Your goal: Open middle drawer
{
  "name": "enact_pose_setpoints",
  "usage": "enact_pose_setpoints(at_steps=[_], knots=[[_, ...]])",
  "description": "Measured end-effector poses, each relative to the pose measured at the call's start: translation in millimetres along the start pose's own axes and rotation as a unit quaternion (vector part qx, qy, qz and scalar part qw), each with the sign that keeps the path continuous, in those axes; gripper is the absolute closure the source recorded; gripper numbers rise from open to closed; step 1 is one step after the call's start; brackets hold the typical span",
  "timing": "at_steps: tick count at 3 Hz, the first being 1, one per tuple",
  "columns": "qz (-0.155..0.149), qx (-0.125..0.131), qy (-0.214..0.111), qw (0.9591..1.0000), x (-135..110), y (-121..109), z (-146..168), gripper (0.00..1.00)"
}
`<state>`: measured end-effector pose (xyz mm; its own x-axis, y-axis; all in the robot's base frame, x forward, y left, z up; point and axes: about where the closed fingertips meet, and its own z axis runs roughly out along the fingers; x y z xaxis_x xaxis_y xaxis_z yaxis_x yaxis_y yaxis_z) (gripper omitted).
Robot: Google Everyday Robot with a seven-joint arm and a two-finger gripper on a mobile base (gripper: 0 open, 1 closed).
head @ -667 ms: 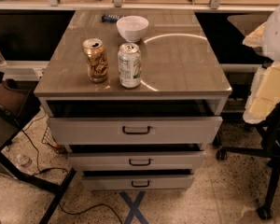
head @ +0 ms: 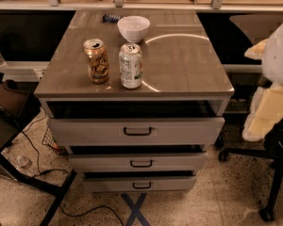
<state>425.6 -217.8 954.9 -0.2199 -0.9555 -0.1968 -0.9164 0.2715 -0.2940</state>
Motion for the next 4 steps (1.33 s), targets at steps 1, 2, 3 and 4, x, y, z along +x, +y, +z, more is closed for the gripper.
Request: enact_pose_setpoints(at_steps=[1, 2, 3, 4], knots=[[-0.011, 0.016, -0.011, 0.9998, 24.3, 26.2, 33.0, 0.0], [-0.039, 0.022, -0.019, 0.9988, 54.8, 51.5, 87.2, 0.0], [-0.064, 0.026, -0.019, 0.9974, 67.3, 74.0, 145.6, 0.0], [-0.086, 0.039, -0.014, 0.9955, 63.0, 110.8, 212.6, 0.0]])
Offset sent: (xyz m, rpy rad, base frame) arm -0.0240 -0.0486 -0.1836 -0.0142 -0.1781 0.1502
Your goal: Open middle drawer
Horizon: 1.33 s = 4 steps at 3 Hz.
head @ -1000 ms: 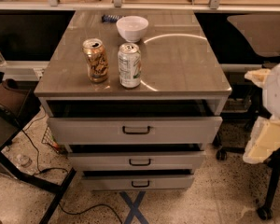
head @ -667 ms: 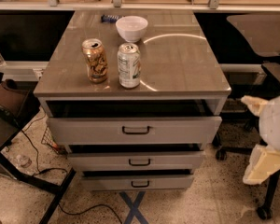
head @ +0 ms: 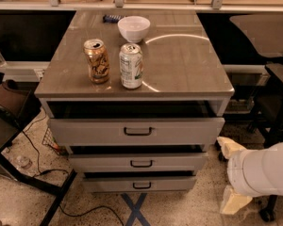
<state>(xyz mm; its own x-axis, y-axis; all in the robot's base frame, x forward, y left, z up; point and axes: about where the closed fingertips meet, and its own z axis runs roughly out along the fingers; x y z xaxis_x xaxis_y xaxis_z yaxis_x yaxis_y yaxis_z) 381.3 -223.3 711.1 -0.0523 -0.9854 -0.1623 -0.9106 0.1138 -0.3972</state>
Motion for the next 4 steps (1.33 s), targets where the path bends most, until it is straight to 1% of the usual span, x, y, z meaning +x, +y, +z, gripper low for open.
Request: enact_pose_setpoints(at_steps=[1, 2, 3, 4], knots=[[0.0, 0.001, 0.0, 1.0, -0.1, -0.6, -0.3, 0.0], [0.0, 0.0, 0.005, 1.0, -5.6, 7.2, 13.6, 0.0], [-0.008, -0.024, 0.017, 0.9995, -13.4, 29.6, 55.4, 0.0], [-0.013, -0.056, 0.034, 0.9978, -18.6, 50.3, 105.6, 0.0]])
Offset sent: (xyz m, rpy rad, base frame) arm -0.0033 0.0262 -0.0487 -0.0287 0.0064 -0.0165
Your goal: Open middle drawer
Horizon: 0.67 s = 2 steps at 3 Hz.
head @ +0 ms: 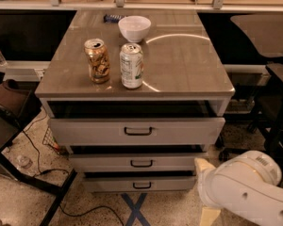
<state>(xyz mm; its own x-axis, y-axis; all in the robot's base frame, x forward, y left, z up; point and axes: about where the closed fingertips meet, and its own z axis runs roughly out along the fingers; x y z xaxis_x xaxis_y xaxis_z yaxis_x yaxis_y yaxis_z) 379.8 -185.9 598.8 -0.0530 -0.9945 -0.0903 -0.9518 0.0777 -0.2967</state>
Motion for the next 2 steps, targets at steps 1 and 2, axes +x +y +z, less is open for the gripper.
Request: enact_pose_setpoints(at_steps=[1, 2], knots=[[-0.015, -0.014, 0.011, 0.9997, -13.9, -2.6, 28.8, 0.0], [-0.038, -0.056, -0.017, 0.9975, -52.8, 4.1, 114.6, 0.0]])
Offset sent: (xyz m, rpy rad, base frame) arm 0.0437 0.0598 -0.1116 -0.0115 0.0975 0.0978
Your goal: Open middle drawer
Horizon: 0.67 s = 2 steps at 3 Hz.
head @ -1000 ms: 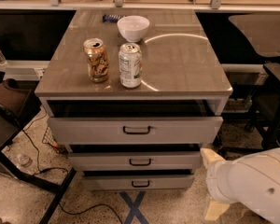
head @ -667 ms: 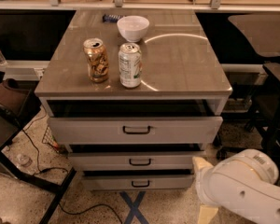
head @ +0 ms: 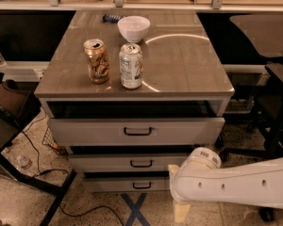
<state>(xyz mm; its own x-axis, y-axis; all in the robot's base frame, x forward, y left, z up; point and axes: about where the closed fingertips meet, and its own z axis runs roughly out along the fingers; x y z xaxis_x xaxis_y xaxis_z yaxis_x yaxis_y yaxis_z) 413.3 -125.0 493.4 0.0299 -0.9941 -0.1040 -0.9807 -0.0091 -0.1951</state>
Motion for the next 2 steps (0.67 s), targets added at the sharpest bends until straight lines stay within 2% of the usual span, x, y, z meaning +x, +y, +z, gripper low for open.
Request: enact_pose_setpoints(at_steps=[1, 2], knots=[[-0.004, -0.003, 0.003, 1.0, -3.7, -0.1, 4.1, 0.0], [-0.025, -0.014, 0.016, 0.9995, -22.7, -5.3, 26.5, 0.0]])
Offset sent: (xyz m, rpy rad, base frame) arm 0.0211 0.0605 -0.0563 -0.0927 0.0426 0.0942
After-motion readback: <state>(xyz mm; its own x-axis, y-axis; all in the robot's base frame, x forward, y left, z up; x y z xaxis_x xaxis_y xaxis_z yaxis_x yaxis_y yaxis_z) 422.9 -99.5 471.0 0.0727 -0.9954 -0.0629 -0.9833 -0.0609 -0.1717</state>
